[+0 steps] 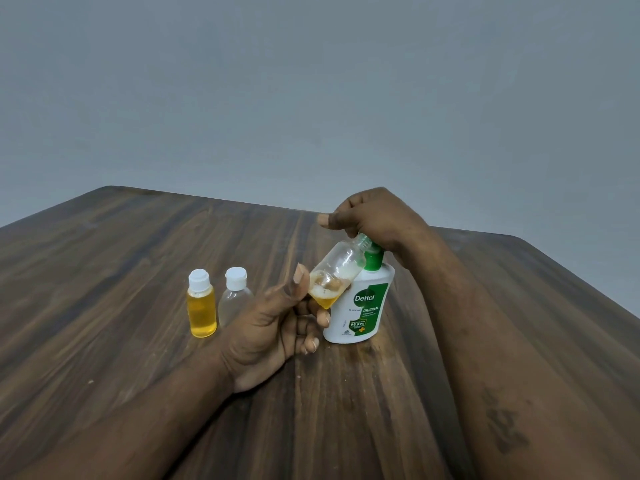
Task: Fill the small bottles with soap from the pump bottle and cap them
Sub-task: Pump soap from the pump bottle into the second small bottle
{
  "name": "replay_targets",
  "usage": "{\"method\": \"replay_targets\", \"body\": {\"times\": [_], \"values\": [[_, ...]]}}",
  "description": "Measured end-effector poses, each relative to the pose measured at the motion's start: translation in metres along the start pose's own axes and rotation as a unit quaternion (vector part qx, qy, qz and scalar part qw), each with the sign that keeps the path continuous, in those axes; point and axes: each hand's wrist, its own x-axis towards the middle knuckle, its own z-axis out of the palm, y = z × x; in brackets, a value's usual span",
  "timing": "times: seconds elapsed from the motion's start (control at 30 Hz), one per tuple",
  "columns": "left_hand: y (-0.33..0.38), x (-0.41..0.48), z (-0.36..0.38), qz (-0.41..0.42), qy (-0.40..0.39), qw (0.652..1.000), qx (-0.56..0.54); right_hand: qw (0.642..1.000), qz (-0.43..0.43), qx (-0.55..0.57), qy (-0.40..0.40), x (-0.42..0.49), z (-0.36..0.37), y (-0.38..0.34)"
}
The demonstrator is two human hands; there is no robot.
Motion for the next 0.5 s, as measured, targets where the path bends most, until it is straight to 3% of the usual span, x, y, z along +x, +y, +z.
{"method": "replay_targets", "body": {"times": [0.2, 0.4, 0.5], "values": [[-0.0016, 0.0017, -0.0024, -0.010, 0.006, 1.000, -0.010, 0.999, 0.022, 0.001, -0.042, -0.0054, -0.0034, -0.0030], [-0.0009, 0.0005, 0.0006, 0.014, -0.006, 1.000, 0.009, 0.997, -0.043, -0.024, 0.059, -0.0035, -0.0050, -0.0056], [0.0005, -0.0006, 0.0028, 0.023, -0.018, 0.999, 0.025, 0.998, -0.039, -0.020, 0.055, -0.0037, -0.0054, -0.0053]]}}
